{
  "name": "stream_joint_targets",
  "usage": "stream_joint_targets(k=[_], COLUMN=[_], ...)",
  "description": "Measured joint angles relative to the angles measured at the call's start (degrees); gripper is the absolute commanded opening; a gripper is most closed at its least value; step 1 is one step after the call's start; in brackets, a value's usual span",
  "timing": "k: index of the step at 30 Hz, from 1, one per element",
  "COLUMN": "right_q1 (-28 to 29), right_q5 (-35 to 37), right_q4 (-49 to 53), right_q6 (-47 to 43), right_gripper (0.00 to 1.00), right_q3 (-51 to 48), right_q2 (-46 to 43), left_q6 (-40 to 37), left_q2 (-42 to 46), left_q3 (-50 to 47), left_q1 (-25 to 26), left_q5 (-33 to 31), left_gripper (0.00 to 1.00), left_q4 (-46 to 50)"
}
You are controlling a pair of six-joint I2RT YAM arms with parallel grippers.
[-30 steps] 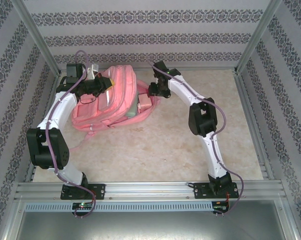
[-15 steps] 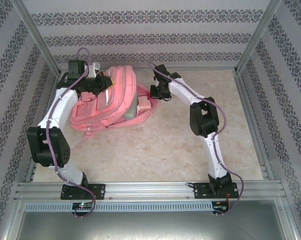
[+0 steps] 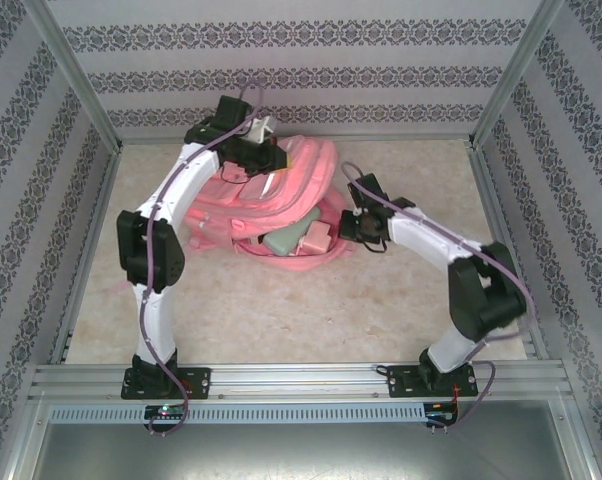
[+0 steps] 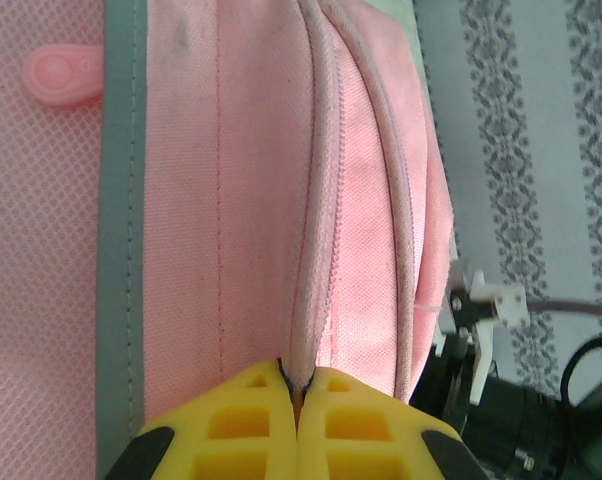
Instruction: Pack books, pencil case, and school supplies into a backpack
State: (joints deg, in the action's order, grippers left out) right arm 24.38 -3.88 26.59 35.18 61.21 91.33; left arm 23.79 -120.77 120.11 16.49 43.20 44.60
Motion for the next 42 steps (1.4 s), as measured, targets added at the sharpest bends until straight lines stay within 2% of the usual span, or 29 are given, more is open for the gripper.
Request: stream_joint_targets(k=[4,9,10,11,13,14,17,22,24,27,29,30,32,36,42], right_q1=[6.2,18.2,20.0,21.6,23.1,23.5,23.5,23.3,23.0,22.6,22.1,21.7,20.7,16.4,4.2], right_q5=[5.1,9.7,10.6,11.4,12.1,12.3,12.3,12.8,13.0,13.1,13.1,13.1,12.8,10.4,7.2], right_q4=[-1.1,-3.6,-3.9,-4.1,-4.1,-4.1,-3.8,-2.4,-2.4,-1.7,-1.0,-0.8,-0.7,-0.7,-2.1], right_q6=[5.7,14.2,15.4,16.4,17.8,18.5,19.1,19.1,19.1,18.7,17.7,17.3,15.6,11.8,5.2], right_gripper=[0.0,0.0,0.0,0.0,0.0,0.0,0.0,0.0,0.04,0.19,0.22,0.22,0.13,0.02,0.0], right_q3=[-9.5,-12.2,-11.7,-10.9,-9.1,-8.3,-7.4,-6.0,-5.7,-5.6,-5.6,-5.5,-5.5,-5.7,-7.6], right_q2=[-9.3,-9.0,-7.8,-6.4,-3.7,-2.7,-2.0,-2.0,-2.0,-2.0,-2.0,-2.1,-2.4,-2.9,-3.2], left_q6=[-2.5,-6.4,-7.4,-8.3,-9.4,-9.7,-10.1,-8.7,-7.5,-5.7,-4.5,-3.9,-2.5,1.0,6.0], left_q2=[-5.9,-7.1,-7.1,-7.0,-5.5,-4.2,0.5,11.2,16.6,25.2,30.4,32.3,35.1,36.3,36.4], left_q3=[9.9,12.5,12.4,11.9,8.7,6.0,-2.7,-16.4,-21.7,-30.2,-36.3,-38.8,-44.2,-52.3,-59.2], left_q1=[3.7,4.7,4.5,4.4,4.2,4.0,2.6,-1.5,-3.7,-6.8,-8.4,-8.8,-9.5,-9.9,-9.9], left_q5=[0.5,-0.1,-0.4,-0.7,-1.6,-2.1,-3.4,-6.3,-7.6,-10.2,-12.5,-13.6,-16.4,-20.5,-23.4], left_gripper=[0.0,0.0,0.05,0.17,0.32,0.35,0.45,0.46,0.46,0.46,0.46,0.45,0.44,0.43,0.43], left_q4=[3.7,7.0,7.6,8.0,7.8,7.6,5.9,0.5,-2.1,-5.8,-8.1,-8.8,-10.3,-12.7,-15.0])
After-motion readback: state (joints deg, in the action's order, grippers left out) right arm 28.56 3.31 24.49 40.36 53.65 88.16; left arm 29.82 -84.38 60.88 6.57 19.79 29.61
